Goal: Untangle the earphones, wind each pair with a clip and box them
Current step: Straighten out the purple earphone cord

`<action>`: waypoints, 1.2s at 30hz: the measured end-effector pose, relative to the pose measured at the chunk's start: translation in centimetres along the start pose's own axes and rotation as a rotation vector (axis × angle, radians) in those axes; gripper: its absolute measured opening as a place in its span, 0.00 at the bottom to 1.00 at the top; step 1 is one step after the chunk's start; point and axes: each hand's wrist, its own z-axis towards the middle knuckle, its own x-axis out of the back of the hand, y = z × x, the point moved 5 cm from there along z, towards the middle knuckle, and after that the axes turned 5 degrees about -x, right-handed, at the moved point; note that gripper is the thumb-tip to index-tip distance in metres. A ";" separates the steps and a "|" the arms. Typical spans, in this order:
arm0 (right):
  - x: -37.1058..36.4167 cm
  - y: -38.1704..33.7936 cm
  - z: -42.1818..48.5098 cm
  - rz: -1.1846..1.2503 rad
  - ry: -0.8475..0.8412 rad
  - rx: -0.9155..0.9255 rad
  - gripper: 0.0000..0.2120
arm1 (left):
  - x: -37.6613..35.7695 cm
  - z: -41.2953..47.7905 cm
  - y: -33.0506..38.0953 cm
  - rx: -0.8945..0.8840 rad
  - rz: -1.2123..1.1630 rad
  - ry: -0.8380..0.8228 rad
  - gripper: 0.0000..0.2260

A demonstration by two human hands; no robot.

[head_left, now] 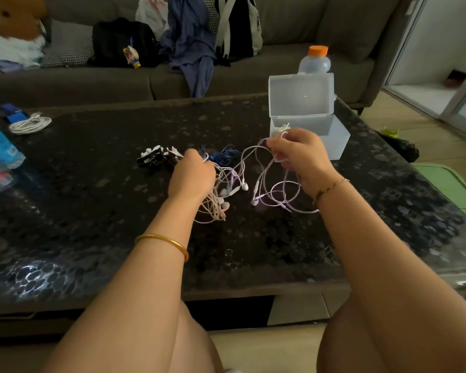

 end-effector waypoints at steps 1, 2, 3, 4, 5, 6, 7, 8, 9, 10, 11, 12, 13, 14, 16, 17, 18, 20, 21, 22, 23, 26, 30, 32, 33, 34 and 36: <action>0.1 -0.1 -0.1 0.008 -0.015 -0.004 0.06 | -0.3 -0.1 0.0 0.018 0.036 -0.034 0.13; 0.2 -0.3 -0.2 -0.025 -0.048 0.002 0.05 | -0.7 -0.1 -0.1 0.037 0.053 -0.068 0.13; 0.2 -0.3 -0.3 -0.077 -0.088 0.020 0.05 | -0.9 -0.1 -0.1 0.065 0.049 -0.094 0.14; 0.1 -0.5 -0.4 -0.142 -0.122 0.050 0.05 | -1.0 -0.2 -0.1 0.104 0.034 -0.109 0.16; 0.1 -0.7 -0.5 -0.203 -0.141 0.085 0.05 | -0.8 -0.3 0.0 0.144 0.029 -0.106 0.18; 0.0 -0.8 -0.6 -0.240 -0.152 0.112 0.05 | -0.5 -0.5 0.1 0.176 0.047 -0.090 0.20; 0.1 -0.9 -0.7 -0.241 -0.159 0.127 0.05 | -0.2 -0.7 0.4 0.180 0.104 -0.063 0.23; 0.0 -1.0 -0.8 -0.215 -0.167 0.128 0.05 | 0.3 -1.0 0.7 0.153 0.181 -0.014 0.27; 0.1 -1.0 -0.8 -0.186 -0.171 0.122 0.04 | 0.8 -1.2 1.1 0.099 0.244 0.058 0.29; 0.1 -1.2 -0.9 -0.167 -0.171 0.119 0.04 | 1.3 -1.4 1.7 0.036 0.279 0.141 0.30; 0.1 -1.3 -1.0 -0.157 -0.168 0.123 0.04 | 1.8 -1.5 2.2 -0.028 0.286 0.225 0.31; 0.1 -1.4 -1.1 -0.145 -0.162 0.133 0.04 | 2.1 -1.6 2.7 -0.096 0.271 0.299 0.29; 0.1 -1.6 -1.2 -0.136 -0.150 0.150 0.05 | 2.4 -1.7 3.2 -0.176 0.237 0.350 0.27; 0.1 -1.7 -1.3 -0.121 -0.135 0.165 0.05 | 2.2 -1.6 3.6 -0.264 0.190 0.343 0.25; -0.1 -2.0 -1.5 -0.060 -0.117 0.184 0.05 | 0.8 -1.1 4.1 -0.409 0.108 0.144 0.22; -0.2 -2.0 -1.5 -0.014 -0.118 0.181 0.04 | -0.3 -1.0 4.1 -0.427 0.081 -0.002 0.20; -0.4 -2.0 -1.5 0.037 -0.123 0.166 0.03 | -1.2 -1.1 3.9 -0.418 0.068 -0.128 0.18; -0.7 -1.8 -1.4 0.149 -0.127 0.122 0.03 | -2.4 -1.1 3.1 -0.386 0.081 -0.250 0.12; -0.8 -1.7 -1.3 0.243 -0.133 0.087 0.04 | -2.5 -1.1 2.8 -0.370 0.095 -0.267 0.09; -0.9 -1.6 -1.3 0.379 -0.145 0.039 0.06 | -2.5 -1.0 2.4 -0.352 0.106 -0.276 0.07; -1.0 -1.6 -1.3 0.538 -0.160 -0.019 0.07 | -2.4 -1.0 2.0 -0.334 0.111 -0.283 0.07; -0.5 -0.9 -1.3 0.735 -0.100 -0.145 0.07 | -2.0 -0.9 1.2 -0.306 0.184 -0.300 0.08; 1.0 -0.5 -0.2 -0.155 0.056 0.038 0.06 | -1.5 -0.7 0.8 -0.272 0.299 -0.299 0.06; 0.5 0.0 -0.1 -0.644 -0.044 0.107 0.11 | -1.2 -0.6 0.8 -0.251 0.347 -0.294 0.02; 0.0 0.6 -0.3 -0.854 -0.134 0.095 0.13 | -1.0 -0.6 0.7 -0.252 0.361 -0.280 0.02; -0.3 1.2 -0.6 -1.020 -0.228 0.061 0.15 | -1.0 -0.6 0.6 -0.259 0.365 -0.261 0.04; -0.9 2.4 -1.1 -1.139 -0.377 -0.014 0.18 | -0.9 -0.6 0.3 -0.261 0.338 -0.227 0.08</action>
